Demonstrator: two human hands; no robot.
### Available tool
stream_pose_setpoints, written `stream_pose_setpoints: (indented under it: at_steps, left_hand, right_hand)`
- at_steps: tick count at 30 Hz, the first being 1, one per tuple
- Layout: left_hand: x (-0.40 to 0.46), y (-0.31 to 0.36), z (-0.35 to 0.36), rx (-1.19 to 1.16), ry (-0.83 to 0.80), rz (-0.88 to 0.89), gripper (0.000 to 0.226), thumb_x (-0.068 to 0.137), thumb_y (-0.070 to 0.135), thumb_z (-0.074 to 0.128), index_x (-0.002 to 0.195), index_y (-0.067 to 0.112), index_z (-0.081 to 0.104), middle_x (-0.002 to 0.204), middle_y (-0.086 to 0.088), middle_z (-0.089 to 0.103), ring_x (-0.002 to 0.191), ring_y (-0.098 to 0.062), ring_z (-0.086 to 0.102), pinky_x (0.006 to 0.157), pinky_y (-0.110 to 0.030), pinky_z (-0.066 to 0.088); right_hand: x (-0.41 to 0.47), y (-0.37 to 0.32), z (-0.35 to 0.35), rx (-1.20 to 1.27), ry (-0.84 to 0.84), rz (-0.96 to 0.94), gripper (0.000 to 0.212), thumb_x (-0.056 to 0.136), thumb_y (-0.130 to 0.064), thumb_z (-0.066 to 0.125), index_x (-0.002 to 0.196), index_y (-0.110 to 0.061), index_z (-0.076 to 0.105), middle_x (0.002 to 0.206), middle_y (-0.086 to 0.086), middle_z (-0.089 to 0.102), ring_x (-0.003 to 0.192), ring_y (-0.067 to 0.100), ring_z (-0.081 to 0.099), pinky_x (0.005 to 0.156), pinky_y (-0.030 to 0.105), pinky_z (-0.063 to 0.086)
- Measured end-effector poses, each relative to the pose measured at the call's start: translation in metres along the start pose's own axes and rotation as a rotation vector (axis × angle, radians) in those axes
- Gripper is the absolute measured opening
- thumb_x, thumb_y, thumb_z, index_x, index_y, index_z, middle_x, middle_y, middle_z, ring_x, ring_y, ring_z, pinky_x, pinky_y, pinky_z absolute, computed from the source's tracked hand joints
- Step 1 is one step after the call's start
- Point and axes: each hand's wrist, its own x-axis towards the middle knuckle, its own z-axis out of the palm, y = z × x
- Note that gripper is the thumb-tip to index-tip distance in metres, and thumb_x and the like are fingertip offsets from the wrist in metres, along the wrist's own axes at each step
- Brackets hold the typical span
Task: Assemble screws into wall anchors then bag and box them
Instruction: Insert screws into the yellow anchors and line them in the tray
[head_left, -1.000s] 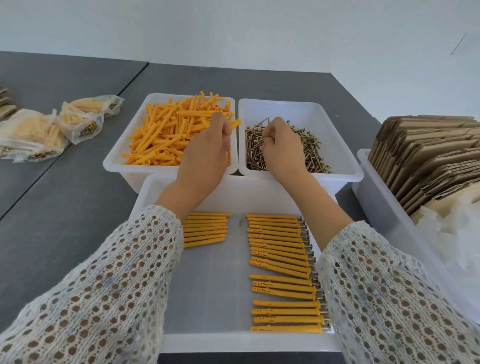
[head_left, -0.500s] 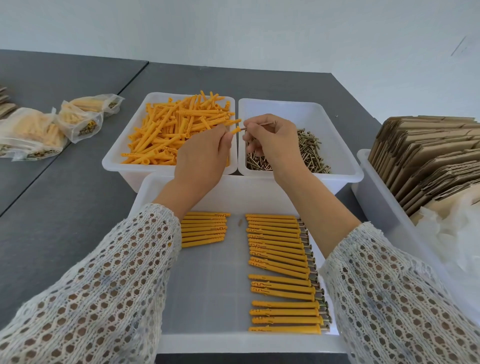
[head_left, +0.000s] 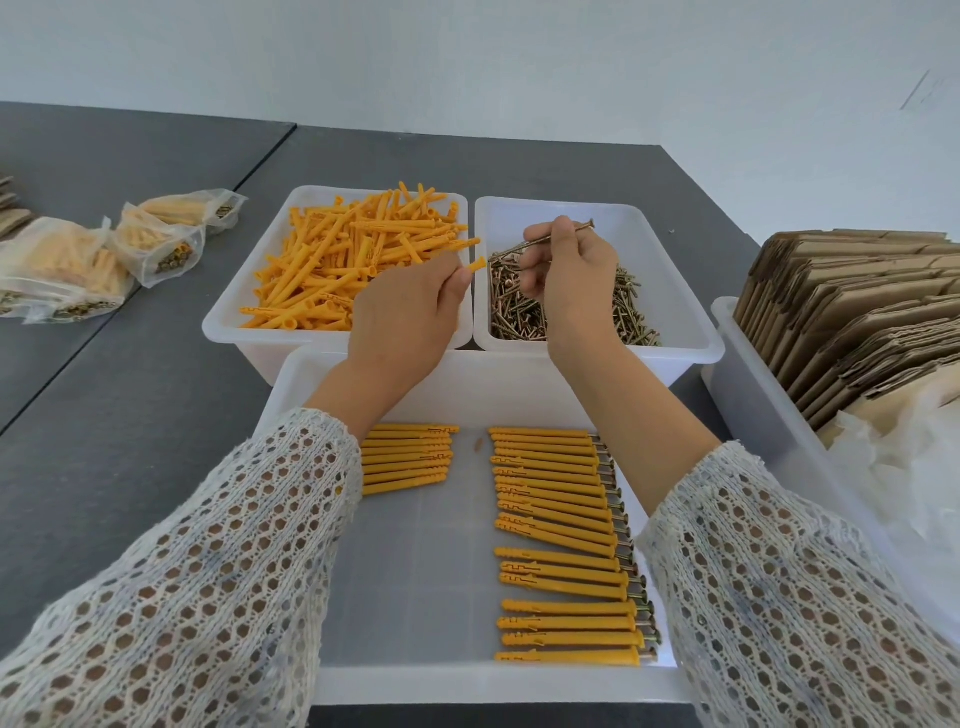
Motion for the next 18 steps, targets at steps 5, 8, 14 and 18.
stream_pose_setpoints:
  at_steps: [5, 8, 14, 18]
  left_hand:
    - [-0.002, -0.001, 0.000, -0.065, -0.003, 0.067, 0.038, 0.108, 0.035, 0.036, 0.082, 0.013, 0.052, 0.061, 0.001, 0.048, 0.055, -0.025, 0.048, 0.048, -0.036, 0.031]
    - [-0.001, -0.003, 0.001, -0.161, -0.005, 0.053, 0.036, 0.108, 0.034, 0.037, 0.082, 0.015, 0.053, 0.060, 0.004, 0.047, 0.055, -0.023, 0.046, 0.049, -0.036, 0.032]
    - [0.004, -0.002, -0.003, -0.463, 0.001, -0.056, 0.043, 0.109, 0.028, 0.034, 0.072, 0.019, 0.053, 0.063, 0.002, 0.053, 0.059, -0.012, 0.046, 0.057, -0.031, 0.035]
    - [0.009, -0.004, -0.009, -0.596, 0.007, -0.169, 0.055, 0.110, 0.030, 0.028, 0.062, 0.020, 0.054, 0.057, 0.002, 0.046, 0.055, -0.010, 0.041, 0.054, -0.022, 0.030]
  right_hand:
    - [-0.006, 0.003, 0.007, -0.068, -0.178, 0.095, 0.039, 0.108, -0.016, 0.035, 0.083, -0.005, 0.063, 0.063, 0.007, 0.057, 0.044, 0.015, 0.046, 0.050, 0.028, 0.041]
    - [-0.006, 0.003, 0.009, -0.110, -0.208, 0.090, 0.033, 0.106, -0.016, 0.038, 0.088, -0.005, 0.064, 0.060, 0.004, 0.057, 0.040, 0.013, 0.044, 0.046, 0.026, 0.037]
    - [-0.015, 0.005, 0.017, -0.312, -0.410, 0.027, 0.026, 0.104, -0.022, 0.047, 0.106, 0.001, 0.059, 0.065, 0.005, 0.060, 0.041, 0.014, 0.044, 0.042, 0.022, 0.037]
    - [-0.017, 0.006, 0.016, -0.305, -0.418, -0.131, 0.017, 0.099, -0.003, 0.052, 0.106, 0.001, 0.067, 0.066, 0.005, 0.059, 0.042, 0.002, 0.049, 0.041, 0.015, 0.037]
